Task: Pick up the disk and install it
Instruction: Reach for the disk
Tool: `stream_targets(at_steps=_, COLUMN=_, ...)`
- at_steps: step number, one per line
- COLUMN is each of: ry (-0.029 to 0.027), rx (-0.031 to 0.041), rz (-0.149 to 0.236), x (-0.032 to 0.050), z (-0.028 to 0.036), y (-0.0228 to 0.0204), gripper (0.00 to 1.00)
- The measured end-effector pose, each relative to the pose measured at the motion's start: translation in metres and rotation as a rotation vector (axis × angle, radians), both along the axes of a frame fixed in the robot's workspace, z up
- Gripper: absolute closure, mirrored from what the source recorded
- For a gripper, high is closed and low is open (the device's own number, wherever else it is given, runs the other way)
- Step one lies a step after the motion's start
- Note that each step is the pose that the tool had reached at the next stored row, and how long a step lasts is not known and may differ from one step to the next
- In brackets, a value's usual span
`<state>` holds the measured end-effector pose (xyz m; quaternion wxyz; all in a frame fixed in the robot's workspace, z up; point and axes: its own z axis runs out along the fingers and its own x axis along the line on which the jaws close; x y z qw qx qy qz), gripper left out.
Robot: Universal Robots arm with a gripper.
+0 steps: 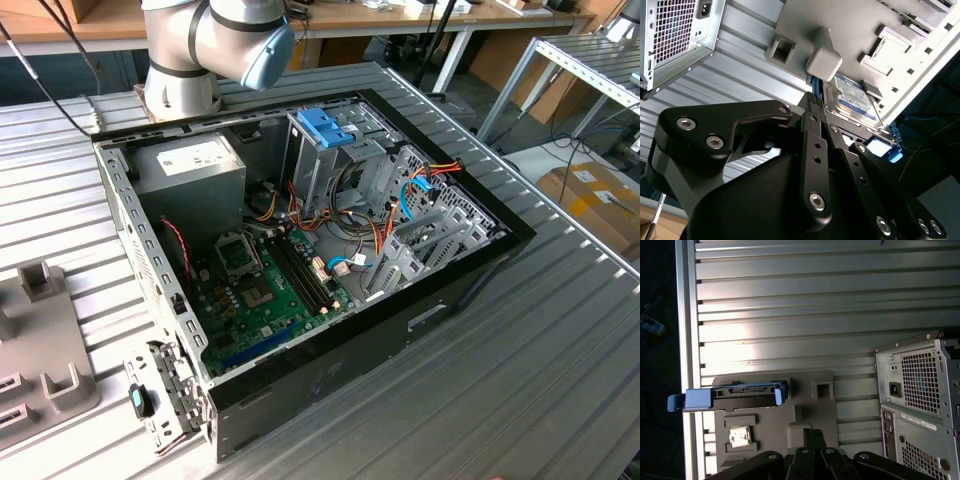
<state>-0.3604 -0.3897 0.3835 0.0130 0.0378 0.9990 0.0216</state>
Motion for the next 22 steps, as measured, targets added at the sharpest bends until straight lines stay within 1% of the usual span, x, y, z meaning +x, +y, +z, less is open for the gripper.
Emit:
stream_targets(at_steps=14, ry=-0.0001, rx=0.0000, rz=0.000, x=-0.0008, z=-0.0001, y=0.0000, gripper=0.89)
stream_targets(at_steps=17, ry=-0.0001, rx=0.0001, rz=0.000, x=-0.0031, z=-0.0001, y=0.0000, gripper=0.89)
stream_targets(at_steps=22, ry=-0.0001, rx=0.0000, rz=0.000, x=-0.0052, z=-0.0006, y=0.0028, gripper=0.89)
